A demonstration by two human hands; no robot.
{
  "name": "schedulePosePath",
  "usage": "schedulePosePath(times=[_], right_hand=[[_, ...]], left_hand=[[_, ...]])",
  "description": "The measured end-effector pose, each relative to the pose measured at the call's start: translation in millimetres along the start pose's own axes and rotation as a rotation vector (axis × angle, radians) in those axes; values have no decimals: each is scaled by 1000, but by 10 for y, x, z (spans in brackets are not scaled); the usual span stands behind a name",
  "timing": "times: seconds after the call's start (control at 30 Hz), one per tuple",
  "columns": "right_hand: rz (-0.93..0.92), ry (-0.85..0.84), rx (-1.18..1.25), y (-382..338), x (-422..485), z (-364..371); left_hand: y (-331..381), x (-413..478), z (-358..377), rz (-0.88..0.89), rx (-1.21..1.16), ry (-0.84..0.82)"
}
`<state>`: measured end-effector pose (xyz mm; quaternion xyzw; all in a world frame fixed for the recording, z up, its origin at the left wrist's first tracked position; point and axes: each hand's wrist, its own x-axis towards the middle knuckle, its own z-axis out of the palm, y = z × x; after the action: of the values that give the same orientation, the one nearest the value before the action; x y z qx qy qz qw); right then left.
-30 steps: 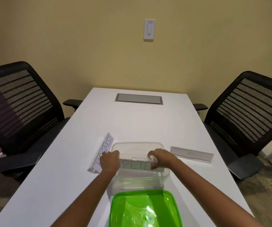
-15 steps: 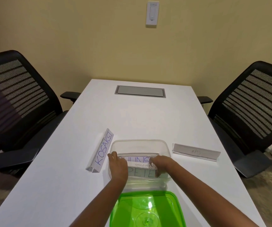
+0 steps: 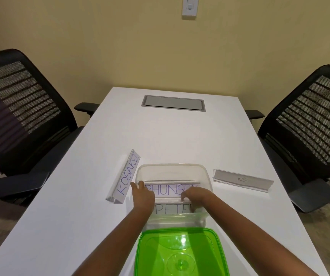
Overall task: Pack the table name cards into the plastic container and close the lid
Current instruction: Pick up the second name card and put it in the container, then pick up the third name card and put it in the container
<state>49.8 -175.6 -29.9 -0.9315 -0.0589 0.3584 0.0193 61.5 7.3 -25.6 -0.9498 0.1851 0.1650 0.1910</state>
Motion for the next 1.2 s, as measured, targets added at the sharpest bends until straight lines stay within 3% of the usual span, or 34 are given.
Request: schedulePosePath(times=[0.17, 0.27, 0.43, 0.57, 0.7, 0.83, 1.0, 1.2], right_hand=[[4, 36, 47, -37, -19, 22], [-14, 127, 142, -84, -113, -47], [-73, 491, 383, -361, -319, -234], [-127, 685, 486, -759, -372, -357], [-203, 726, 431, -1194, -304, -391], [-261, 676, 220, -1652, -195, -333], [-221, 489, 213, -2116, -2, -175], [-118, 332, 390, -2196, 208, -98]], left_hand=[[-33, -11, -50, 25, -65, -24], [-87, -59, -77, 57, -336, 43], [-279, -267, 13, -10, -967, 518], [-436, -360, 166, -267, -1202, 675], [-599, -333, 294, -563, -1499, 510], [-751, -237, 416, -819, -1840, 146], [-828, -206, 454, -731, -2292, -46], [-938, -114, 548, -738, -2436, -156]])
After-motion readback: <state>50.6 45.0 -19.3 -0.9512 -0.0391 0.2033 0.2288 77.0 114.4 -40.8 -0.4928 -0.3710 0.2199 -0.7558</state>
